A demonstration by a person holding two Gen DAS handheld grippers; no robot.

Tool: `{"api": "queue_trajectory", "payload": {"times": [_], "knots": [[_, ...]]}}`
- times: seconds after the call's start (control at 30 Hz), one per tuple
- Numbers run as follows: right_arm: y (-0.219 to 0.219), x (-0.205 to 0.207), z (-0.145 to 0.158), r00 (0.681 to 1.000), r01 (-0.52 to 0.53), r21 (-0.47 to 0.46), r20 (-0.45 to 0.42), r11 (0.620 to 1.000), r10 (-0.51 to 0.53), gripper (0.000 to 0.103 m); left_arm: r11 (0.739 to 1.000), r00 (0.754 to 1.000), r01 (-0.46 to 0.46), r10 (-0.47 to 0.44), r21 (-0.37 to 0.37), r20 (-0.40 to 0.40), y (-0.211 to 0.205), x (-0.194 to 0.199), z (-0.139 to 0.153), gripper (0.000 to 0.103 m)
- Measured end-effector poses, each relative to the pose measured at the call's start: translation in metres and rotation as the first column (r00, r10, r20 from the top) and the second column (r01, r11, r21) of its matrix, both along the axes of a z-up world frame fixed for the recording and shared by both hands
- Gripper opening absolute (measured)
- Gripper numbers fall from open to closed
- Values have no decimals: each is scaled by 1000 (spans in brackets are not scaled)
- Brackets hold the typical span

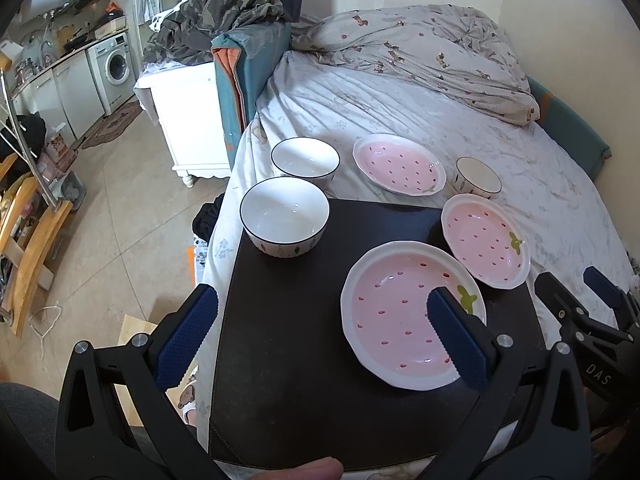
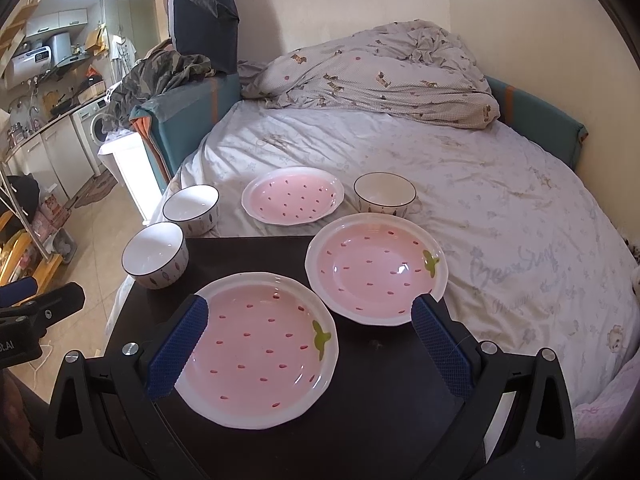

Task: Organize plates and bowls

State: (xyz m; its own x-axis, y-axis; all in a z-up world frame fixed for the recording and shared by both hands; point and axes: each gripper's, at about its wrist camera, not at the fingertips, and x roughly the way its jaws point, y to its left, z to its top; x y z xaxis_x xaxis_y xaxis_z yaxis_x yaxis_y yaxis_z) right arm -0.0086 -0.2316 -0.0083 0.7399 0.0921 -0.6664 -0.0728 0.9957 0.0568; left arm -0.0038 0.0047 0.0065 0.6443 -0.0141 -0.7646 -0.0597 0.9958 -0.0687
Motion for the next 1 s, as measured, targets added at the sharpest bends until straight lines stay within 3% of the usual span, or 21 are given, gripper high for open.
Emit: {"api": "queue_trajectory", "payload": {"times": [1.0], "knots": [[0,0,-1,1000,-1,-2,1,1000,1,103,1000,1000,-9,9,-4,-4,2,1,0,103]]}}
